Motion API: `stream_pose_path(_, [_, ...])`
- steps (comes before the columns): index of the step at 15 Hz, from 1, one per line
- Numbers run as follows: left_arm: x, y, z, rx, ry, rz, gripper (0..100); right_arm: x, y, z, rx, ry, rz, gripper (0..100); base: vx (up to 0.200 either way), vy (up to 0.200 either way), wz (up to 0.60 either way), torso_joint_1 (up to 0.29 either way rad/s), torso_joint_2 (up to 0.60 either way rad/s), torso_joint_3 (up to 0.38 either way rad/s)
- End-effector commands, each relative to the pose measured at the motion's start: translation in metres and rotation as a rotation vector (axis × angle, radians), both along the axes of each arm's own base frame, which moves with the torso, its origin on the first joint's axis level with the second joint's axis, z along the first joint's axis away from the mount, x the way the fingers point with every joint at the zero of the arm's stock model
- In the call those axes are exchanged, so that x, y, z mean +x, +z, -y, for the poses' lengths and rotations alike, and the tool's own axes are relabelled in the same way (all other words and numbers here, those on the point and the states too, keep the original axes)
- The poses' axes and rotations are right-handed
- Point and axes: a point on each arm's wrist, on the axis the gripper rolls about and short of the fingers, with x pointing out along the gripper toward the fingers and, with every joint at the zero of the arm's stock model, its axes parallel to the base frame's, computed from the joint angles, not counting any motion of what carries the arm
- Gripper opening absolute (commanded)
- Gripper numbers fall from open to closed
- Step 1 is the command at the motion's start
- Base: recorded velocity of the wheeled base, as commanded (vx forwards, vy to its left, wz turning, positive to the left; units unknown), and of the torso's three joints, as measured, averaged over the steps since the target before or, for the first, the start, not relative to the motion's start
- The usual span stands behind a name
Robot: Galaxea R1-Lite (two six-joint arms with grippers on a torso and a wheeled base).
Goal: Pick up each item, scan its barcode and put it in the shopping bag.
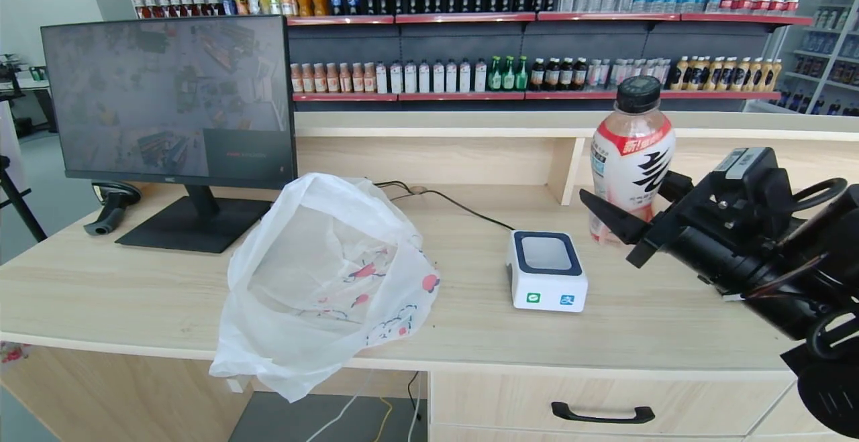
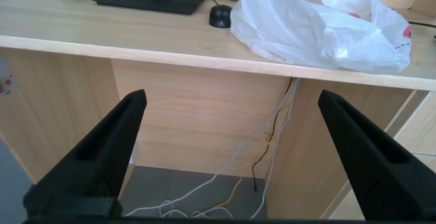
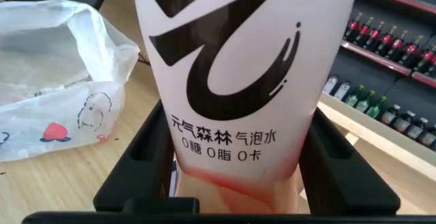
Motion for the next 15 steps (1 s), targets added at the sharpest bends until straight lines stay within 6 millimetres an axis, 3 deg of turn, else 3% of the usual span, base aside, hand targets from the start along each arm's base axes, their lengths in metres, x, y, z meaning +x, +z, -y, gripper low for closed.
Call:
stream_pose_path(1, [0.000,0.000,0.000,0.000,0.000,0.000,100,-0.013,0.006,0.004,0.055,-0.013,-0.015,0,0.000,0.000,0.00,0.000,0.00,0.000])
stream_pose_path(6, [0.000,0.000,0.000,0.000,0.000,0.002,100,-0.012,0.005,0.010,0.299,-0.181,-0.132,0,0.000,0.000,0.00,0.000,0.00,0.000])
stream_pose_path(11, [0.000,0.000,0.000,0.001,0.000,0.002,100,-0.011,-0.004,0.013,0.412,-0.281,-0.202,0,0.000,0.000,0.00,0.000,0.00,0.000])
stream_pose_path(15, [0.000,0.000,0.000,0.000,0.000,0.002,100,-0.011,-0.005,0.014,0.413,-0.286,-0.207,0,-0.150,0.000,0.00,0.005,0.00,0.001])
